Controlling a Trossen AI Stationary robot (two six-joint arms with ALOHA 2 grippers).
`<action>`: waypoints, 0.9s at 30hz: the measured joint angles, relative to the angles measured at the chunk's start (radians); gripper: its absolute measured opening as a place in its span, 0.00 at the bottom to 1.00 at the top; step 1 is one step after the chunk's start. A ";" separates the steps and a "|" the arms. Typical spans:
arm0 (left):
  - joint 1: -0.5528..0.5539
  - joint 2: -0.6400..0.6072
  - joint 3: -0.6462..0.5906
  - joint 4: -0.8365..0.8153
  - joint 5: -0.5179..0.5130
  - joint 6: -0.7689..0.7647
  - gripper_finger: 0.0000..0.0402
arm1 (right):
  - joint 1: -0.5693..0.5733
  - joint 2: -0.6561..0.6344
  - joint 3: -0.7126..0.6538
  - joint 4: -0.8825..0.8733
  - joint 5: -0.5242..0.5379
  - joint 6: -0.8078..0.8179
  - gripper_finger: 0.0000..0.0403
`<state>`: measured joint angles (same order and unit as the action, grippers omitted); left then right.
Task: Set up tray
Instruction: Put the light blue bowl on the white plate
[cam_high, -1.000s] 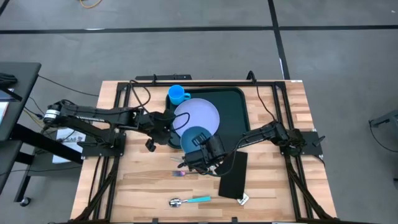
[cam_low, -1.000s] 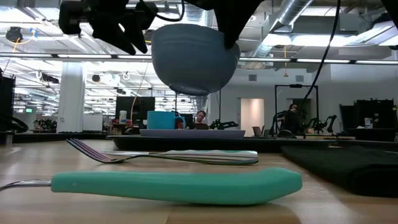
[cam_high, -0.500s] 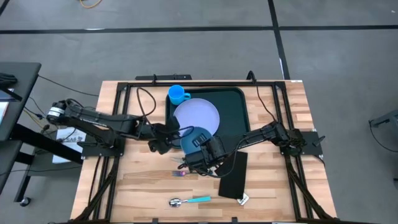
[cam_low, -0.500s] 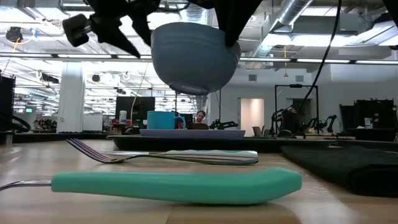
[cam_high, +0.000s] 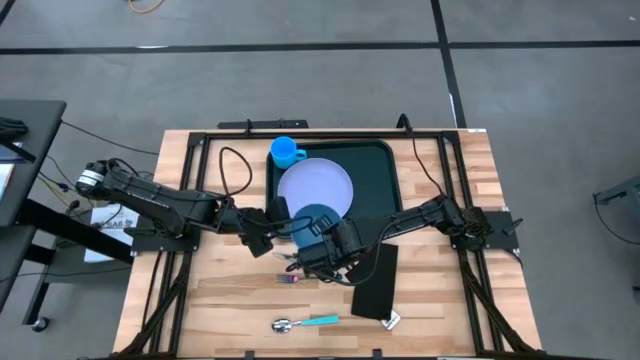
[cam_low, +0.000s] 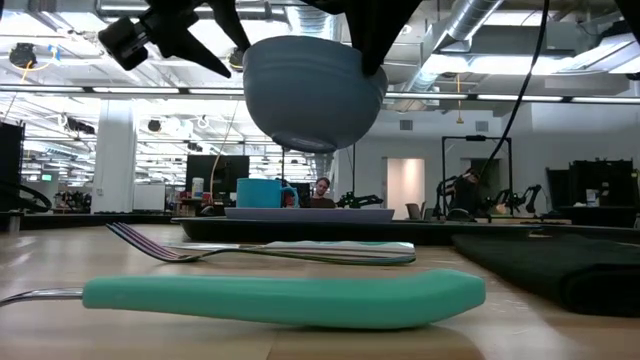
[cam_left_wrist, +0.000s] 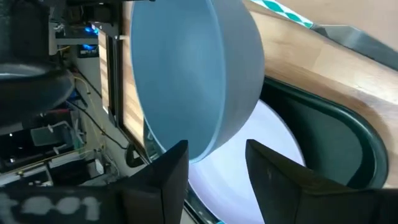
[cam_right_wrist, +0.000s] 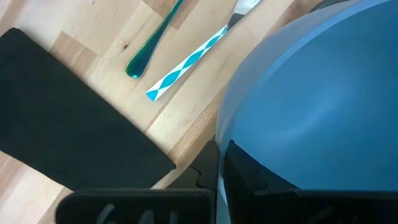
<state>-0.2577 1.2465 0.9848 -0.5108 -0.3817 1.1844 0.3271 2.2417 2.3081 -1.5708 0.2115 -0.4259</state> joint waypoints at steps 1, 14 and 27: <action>0.000 0.000 0.000 0.005 0.000 0.006 0.38 | 0.000 0.000 0.000 0.000 0.000 0.000 0.00; -0.001 0.075 -0.001 0.042 0.007 0.025 0.38 | 0.000 0.000 -0.002 -0.008 -0.001 -0.008 0.00; 0.000 0.082 -0.001 0.076 0.018 0.027 0.37 | 0.000 0.000 -0.002 0.000 0.020 -0.017 0.00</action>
<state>-0.2581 1.3285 0.9836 -0.4351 -0.3634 1.2110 0.3271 2.2417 2.3066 -1.5711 0.2320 -0.4434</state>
